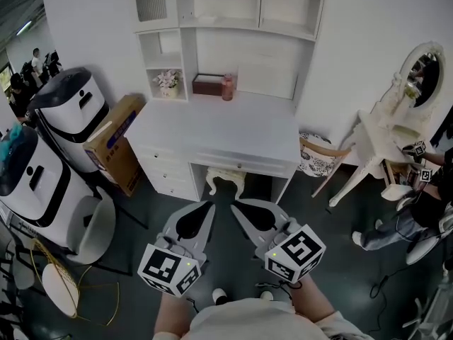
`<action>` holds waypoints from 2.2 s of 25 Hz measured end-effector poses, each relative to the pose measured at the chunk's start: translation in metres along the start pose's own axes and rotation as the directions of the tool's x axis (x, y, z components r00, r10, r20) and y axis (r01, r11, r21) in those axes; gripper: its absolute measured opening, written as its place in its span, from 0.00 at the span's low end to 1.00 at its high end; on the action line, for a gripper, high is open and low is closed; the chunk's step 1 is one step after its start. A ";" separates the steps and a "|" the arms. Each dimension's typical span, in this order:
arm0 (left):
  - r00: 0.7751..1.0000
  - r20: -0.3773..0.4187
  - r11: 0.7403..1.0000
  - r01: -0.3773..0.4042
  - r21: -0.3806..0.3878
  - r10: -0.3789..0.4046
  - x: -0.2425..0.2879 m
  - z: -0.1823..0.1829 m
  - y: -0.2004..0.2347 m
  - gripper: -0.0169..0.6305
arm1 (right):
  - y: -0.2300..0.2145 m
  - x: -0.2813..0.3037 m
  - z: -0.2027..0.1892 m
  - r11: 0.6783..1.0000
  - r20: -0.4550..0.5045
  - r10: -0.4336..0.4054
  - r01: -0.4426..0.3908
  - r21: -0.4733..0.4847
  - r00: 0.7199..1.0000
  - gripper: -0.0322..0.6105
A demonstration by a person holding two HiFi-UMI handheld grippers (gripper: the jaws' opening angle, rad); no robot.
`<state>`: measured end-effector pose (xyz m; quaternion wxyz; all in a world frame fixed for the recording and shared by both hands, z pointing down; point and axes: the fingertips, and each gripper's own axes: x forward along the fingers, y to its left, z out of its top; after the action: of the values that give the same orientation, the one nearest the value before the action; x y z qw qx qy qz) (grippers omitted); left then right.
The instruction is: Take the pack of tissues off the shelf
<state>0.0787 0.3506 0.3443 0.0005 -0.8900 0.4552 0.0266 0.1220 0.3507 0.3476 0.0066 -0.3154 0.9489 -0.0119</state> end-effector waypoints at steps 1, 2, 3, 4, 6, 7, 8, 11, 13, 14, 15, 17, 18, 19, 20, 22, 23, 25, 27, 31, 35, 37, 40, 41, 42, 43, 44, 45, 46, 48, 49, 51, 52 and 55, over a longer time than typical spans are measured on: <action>1.000 0.001 1.000 0.002 0.003 -0.002 0.000 0.000 0.003 0.03 | 0.000 0.003 0.000 1.000 0.002 -0.002 0.002 0.001 1.000 0.05; 1.000 0.001 1.000 0.003 0.007 -0.003 -0.001 0.001 0.006 0.03 | 0.001 0.006 0.000 1.000 0.003 -0.004 0.004 0.001 1.000 0.05; 1.000 0.000 1.000 0.005 0.011 -0.005 -0.002 0.001 0.009 0.03 | 0.002 0.009 0.000 1.000 0.001 -0.006 0.006 0.000 1.000 0.05; 1.000 0.000 1.000 0.006 0.014 -0.006 -0.003 0.001 0.013 0.03 | 0.004 0.012 0.000 1.000 0.000 -0.009 0.009 0.000 1.000 0.05; 1.000 -0.004 1.000 0.012 0.017 -0.012 -0.006 0.001 0.019 0.03 | 0.007 0.019 -0.001 1.000 0.000 -0.015 0.015 0.002 1.000 0.05; 1.000 -0.006 1.000 0.015 0.017 -0.015 -0.008 0.000 0.023 0.03 | 0.009 0.022 -0.002 1.000 0.000 -0.018 0.018 0.004 1.000 0.05; 1.000 -0.008 1.000 0.019 0.018 -0.019 -0.010 0.000 0.026 0.03 | 0.012 0.025 -0.003 1.000 0.003 -0.021 0.021 0.009 1.000 0.05; 1.000 -0.013 0.999 0.026 0.023 -0.025 -0.015 -0.001 0.036 0.03 | 0.015 0.033 -0.003 0.999 0.018 -0.036 0.035 0.034 0.999 0.05; 1.000 -0.012 1.000 0.025 0.019 -0.024 -0.017 -0.003 0.044 0.03 | 0.016 0.038 -0.003 0.998 0.027 -0.044 0.043 0.043 0.999 0.05; 1.000 -0.010 1.000 0.024 0.013 -0.024 -0.017 -0.004 0.049 0.03 | 0.016 0.041 -0.004 0.998 0.029 -0.046 0.045 0.043 0.999 0.05; 1.000 -0.008 1.000 0.023 0.007 -0.023 -0.017 -0.005 0.052 0.03 | 0.016 0.043 -0.004 0.998 0.030 -0.048 0.046 0.042 0.998 0.05; 1.000 -0.009 1.000 0.022 0.000 -0.022 -0.015 -0.009 0.059 0.03 | 0.013 0.048 -0.005 0.998 0.033 -0.049 0.048 0.040 0.998 0.05; 1.000 -0.009 1.000 0.023 0.001 -0.023 -0.011 -0.010 0.062 0.03 | 0.011 0.050 -0.006 0.998 0.032 -0.044 0.043 0.037 0.998 0.05; 1.000 -0.008 1.000 0.026 0.005 -0.026 -0.007 -0.011 0.064 0.03 | 0.008 0.053 -0.006 0.999 0.030 -0.037 0.036 0.035 0.999 0.05; 1.000 -0.005 1.000 0.029 0.011 -0.029 -0.002 -0.011 0.066 0.03 | 0.003 0.055 -0.007 0.999 0.028 -0.032 0.031 0.032 0.999 0.05; 1.000 -0.004 0.999 0.031 0.017 -0.031 0.009 -0.013 0.071 0.03 | -0.009 0.061 -0.008 0.999 0.025 -0.033 0.033 0.024 0.999 0.05; 1.000 -0.004 0.999 0.030 0.017 -0.030 0.015 -0.013 0.076 0.03 | -0.015 0.066 -0.008 0.999 0.025 -0.036 0.035 0.021 0.999 0.05; 1.000 -0.007 0.999 0.024 0.023 -0.024 0.028 -0.013 0.086 0.03 | -0.030 0.077 -0.007 0.999 0.027 -0.036 0.035 0.018 0.999 0.05; 1.000 -0.010 0.999 0.019 0.041 -0.018 0.044 -0.011 0.097 0.03 | -0.047 0.089 -0.006 0.999 0.027 -0.030 0.030 0.017 0.999 0.05; 1.000 0.010 0.998 0.006 0.067 -0.006 0.080 -0.007 0.118 0.03 | -0.083 0.112 -0.004 1.000 0.036 -0.020 0.020 0.001 0.999 0.05; 0.999 0.031 0.997 -0.007 0.081 0.005 0.118 -0.003 0.136 0.03 | -0.119 0.130 0.001 1.000 0.044 -0.011 0.012 -0.015 0.999 0.05; 0.999 0.030 0.995 -0.018 0.097 0.015 0.136 -0.003 0.143 0.03 | -0.137 0.138 0.003 1.000 0.045 -0.007 0.008 -0.021 0.999 0.05; 0.999 0.029 0.993 -0.029 0.118 0.026 0.159 -0.003 0.151 0.03 | -0.159 0.146 0.005 1.000 0.051 0.003 -0.002 -0.026 0.999 0.05; 0.999 0.029 0.992 -0.031 0.121 0.028 0.166 -0.003 0.153 0.03 | -0.166 0.148 0.006 1.000 0.052 0.005 -0.004 -0.027 0.999 0.05; 0.999 0.030 0.992 -0.034 0.123 0.030 0.174 -0.002 0.154 0.03 | -0.174 0.150 0.007 1.000 0.053 0.006 -0.004 -0.027 0.999 0.05; 0.999 0.031 0.992 -0.035 0.124 0.032 0.182 -0.001 0.156 0.03 | -0.181 0.152 0.009 1.000 0.054 0.007 -0.005 -0.027 0.999 0.05; 0.999 0.032 0.991 -0.037 0.126 0.034 0.189 -0.001 0.158 0.03 | -0.188 0.153 0.010 1.000 0.055 0.008 -0.007 -0.026 0.998 0.05; 0.999 0.033 0.991 -0.040 0.130 0.036 0.195 0.000 0.159 0.03 | -0.195 0.154 0.010 1.000 0.057 0.010 -0.009 -0.024 0.998 0.05; 0.999 0.034 0.990 -0.044 0.134 0.039 0.202 0.000 0.159 0.03 | -0.202 0.155 0.011 1.000 0.059 0.013 -0.012 -0.022 0.998 0.05; 0.998 0.034 0.988 -0.051 0.143 0.047 0.215 0.001 0.160 0.03 | -0.214 0.156 0.011 1.000 0.061 0.022 -0.020 -0.021 0.998 0.05; 0.998 0.036 0.988 -0.054 0.146 0.050 0.220 0.001 0.159 0.03 | -0.219 0.156 0.010 0.999 0.059 0.028 -0.026 -0.023 0.998 0.05; 0.998 0.040 0.987 -0.062 0.148 0.057 0.229 0.000 0.158 0.03 | -0.226 0.157 0.008 0.999 0.054 0.041 -0.039 -0.028 0.998 0.05; 0.997 0.040 0.986 -0.068 0.151 0.062 0.232 -0.001 0.158 0.03 | -0.230 0.158 0.007 0.999 0.054 0.046 -0.044 -0.030 0.998 0.05; 0.996 0.028 0.982 -0.085 0.170 0.081 0.240 -0.004 0.164 0.03 | -0.238 0.163 0.007 0.998 0.058 0.056 -0.055 -0.026 0.997 0.05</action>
<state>0.0860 0.0601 0.3402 0.0804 -0.8666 0.4924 -0.0029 0.1337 0.0622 0.3458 0.0309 -0.2892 0.9567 0.0093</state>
